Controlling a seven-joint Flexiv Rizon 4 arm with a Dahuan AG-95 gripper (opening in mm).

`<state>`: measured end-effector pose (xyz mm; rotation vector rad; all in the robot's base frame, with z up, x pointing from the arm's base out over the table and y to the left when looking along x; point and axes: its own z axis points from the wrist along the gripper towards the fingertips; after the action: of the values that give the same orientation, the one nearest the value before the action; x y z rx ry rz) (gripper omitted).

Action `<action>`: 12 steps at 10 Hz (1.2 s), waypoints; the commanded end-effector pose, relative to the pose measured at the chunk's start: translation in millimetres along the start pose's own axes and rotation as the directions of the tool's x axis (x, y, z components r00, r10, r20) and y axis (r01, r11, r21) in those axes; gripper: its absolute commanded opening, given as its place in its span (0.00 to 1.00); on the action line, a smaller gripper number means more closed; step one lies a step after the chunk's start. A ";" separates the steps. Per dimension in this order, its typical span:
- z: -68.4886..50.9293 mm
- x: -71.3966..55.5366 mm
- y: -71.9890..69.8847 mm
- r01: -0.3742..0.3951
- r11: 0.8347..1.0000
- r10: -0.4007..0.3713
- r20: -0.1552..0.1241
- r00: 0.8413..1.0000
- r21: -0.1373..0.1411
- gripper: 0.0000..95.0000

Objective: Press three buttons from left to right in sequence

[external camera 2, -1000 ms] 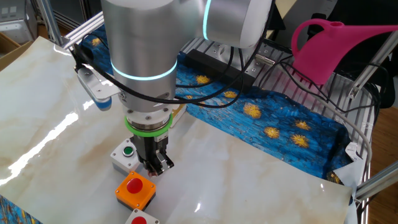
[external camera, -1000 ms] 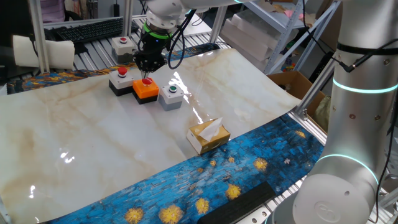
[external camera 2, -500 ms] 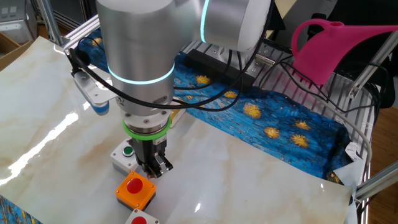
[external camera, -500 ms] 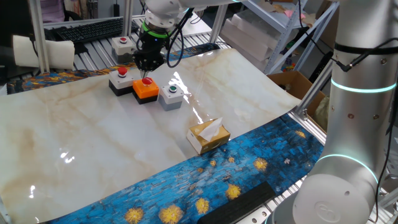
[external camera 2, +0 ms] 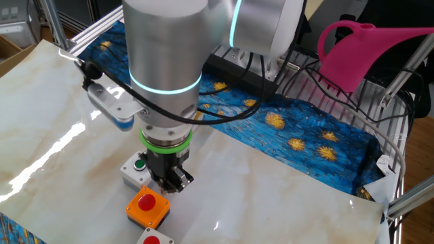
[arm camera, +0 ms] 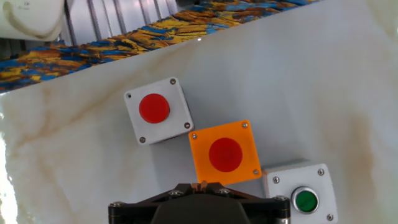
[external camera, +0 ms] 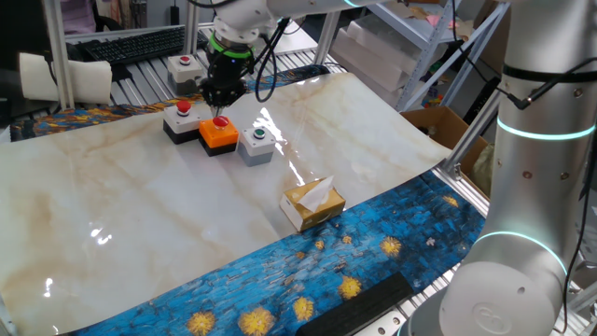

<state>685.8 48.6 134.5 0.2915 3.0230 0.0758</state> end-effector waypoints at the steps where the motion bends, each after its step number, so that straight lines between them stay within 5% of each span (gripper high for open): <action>1: -0.6 2.3 -1.1 0.058 0.998 -0.058 0.021 0.998 0.001 0.00; 5: -0.6 2.3 -1.1 0.057 0.998 -0.057 0.024 0.998 -0.016 0.00; 7: -0.6 2.3 -1.1 0.103 0.995 -0.102 0.092 0.991 -0.014 0.00; 10: -0.6 2.3 -1.1 0.056 0.998 -0.054 0.095 0.994 -0.014 0.00; 12: -0.6 2.3 -1.1 0.056 0.998 -0.055 0.124 0.991 -0.004 0.00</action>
<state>683.3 48.6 134.6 0.2024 2.9042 0.0590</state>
